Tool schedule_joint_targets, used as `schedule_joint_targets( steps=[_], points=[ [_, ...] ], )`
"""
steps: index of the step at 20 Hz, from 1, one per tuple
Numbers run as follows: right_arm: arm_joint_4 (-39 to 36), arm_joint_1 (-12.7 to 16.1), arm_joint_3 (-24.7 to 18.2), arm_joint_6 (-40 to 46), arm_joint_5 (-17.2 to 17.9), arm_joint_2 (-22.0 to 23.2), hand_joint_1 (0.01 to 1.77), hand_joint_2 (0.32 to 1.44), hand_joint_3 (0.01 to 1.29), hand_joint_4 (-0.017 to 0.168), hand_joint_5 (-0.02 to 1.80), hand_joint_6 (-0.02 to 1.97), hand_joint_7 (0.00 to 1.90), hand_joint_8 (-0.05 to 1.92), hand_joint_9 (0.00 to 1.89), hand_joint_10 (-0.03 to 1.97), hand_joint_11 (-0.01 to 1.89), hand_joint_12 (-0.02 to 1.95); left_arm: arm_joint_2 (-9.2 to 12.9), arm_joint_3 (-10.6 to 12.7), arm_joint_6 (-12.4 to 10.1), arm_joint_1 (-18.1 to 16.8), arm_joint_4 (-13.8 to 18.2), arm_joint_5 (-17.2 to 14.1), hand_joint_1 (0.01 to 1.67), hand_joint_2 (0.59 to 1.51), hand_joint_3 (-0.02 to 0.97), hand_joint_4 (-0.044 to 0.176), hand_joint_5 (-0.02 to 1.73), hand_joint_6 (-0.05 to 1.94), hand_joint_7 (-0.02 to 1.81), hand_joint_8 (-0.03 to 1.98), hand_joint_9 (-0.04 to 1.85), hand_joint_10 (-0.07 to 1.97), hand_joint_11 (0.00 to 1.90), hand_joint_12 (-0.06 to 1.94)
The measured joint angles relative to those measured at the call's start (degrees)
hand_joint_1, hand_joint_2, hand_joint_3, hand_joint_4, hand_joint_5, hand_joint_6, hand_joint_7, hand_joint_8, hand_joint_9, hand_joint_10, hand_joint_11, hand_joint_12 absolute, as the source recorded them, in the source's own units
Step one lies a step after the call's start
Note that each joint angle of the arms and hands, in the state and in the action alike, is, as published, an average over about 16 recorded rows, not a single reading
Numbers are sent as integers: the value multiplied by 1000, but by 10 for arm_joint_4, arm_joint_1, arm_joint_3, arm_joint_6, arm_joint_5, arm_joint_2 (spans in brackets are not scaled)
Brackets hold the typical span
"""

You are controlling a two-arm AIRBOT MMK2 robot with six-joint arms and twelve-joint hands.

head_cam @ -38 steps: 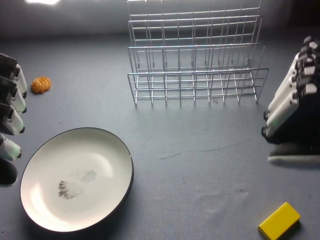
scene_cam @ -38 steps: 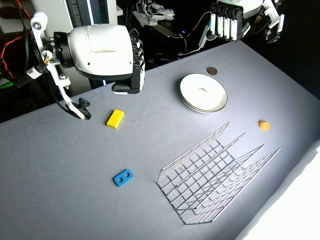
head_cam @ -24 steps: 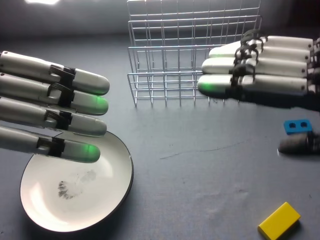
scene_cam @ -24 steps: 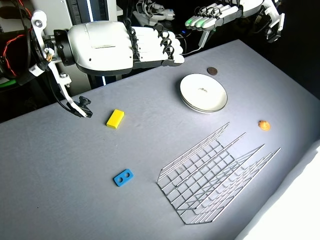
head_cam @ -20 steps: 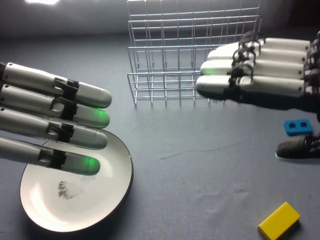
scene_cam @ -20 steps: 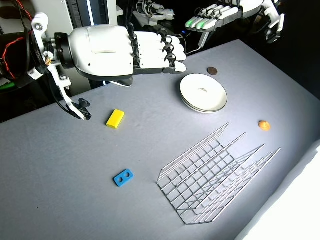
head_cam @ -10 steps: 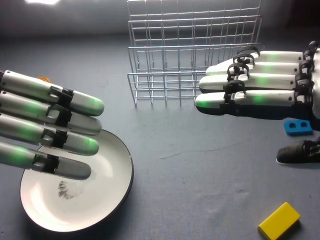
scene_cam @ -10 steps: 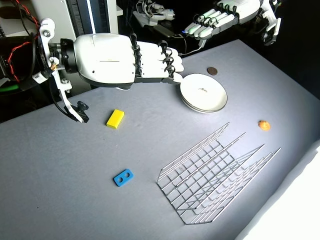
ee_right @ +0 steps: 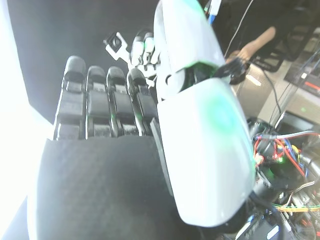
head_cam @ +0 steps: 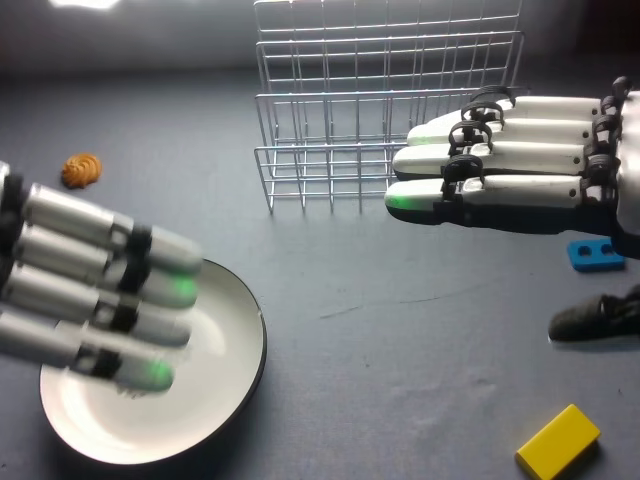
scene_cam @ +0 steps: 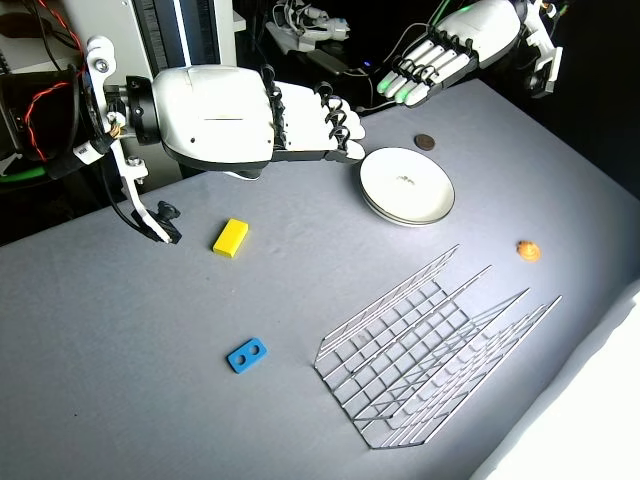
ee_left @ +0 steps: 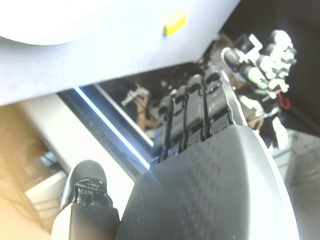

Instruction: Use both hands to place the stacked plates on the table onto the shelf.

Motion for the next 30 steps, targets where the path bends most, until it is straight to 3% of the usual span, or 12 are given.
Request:
schedule_joint_targets(
  steps=[8,16,22,30],
  points=[
    [-11,7,0,-5,-3,-5,1246,980,19,-6,104,29,35,17,30,11,22,307,-5,10,-4,93,-20,82,22,1172,8,-1,101,7,63,-8,43,9,17,-12],
    [-21,12,1,-16,-7,-11,1247,971,19,-6,88,28,23,17,19,11,22,233,-26,32,-3,177,-57,162,24,1174,8,-1,94,7,50,-8,29,9,17,-10],
    [-22,12,1,-22,-11,-12,1229,970,19,-6,80,28,19,17,14,11,22,192,-46,49,-1,221,-76,186,24,1176,8,-1,80,7,34,-8,18,9,17,-9],
    [-20,12,1,-26,-20,-13,1178,963,18,-6,104,29,45,18,37,11,22,320,-69,71,1,267,-102,203,24,1176,8,-2,68,5,26,-8,16,9,17,-10]
  ],
)
